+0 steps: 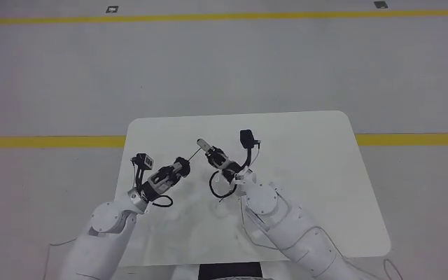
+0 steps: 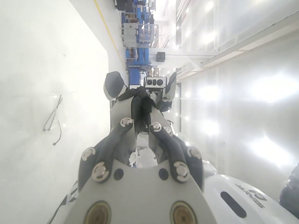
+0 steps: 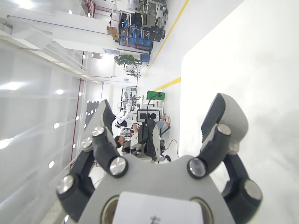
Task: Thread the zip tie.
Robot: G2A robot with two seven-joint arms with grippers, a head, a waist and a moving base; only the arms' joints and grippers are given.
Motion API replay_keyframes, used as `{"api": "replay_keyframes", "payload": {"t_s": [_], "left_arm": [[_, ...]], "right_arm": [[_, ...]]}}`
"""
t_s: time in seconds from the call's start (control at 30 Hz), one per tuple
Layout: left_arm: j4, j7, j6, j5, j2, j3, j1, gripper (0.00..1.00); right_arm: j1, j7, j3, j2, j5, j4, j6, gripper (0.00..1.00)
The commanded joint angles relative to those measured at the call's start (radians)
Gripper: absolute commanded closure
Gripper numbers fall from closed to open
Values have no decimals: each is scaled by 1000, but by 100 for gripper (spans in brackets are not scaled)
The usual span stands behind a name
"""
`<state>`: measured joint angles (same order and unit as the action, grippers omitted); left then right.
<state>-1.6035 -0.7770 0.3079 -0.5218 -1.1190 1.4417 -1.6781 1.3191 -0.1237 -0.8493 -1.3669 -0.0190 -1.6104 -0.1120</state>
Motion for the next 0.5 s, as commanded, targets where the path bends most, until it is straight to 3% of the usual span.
{"api": "replay_keyframes", "payload": {"t_s": [0.0, 0.07, 0.33, 0.47], "left_arm": [[2, -63, -16, -8, 7, 20, -2, 100], [1, -126, -19, 4, 14, 34, 2, 100], [-7, -111, -31, 10, 13, 24, 9, 100], [17, -158, -50, -6, 20, 42, 20, 100]], "right_arm": [[0, -50, -10, 4, 5, 2, 9, 0], [0, -50, -10, 4, 5, 2, 9, 0], [1, -49, -12, 4, 9, 3, 11, 0], [10, -133, -74, 10, 115, 24, 58, 0]]}}
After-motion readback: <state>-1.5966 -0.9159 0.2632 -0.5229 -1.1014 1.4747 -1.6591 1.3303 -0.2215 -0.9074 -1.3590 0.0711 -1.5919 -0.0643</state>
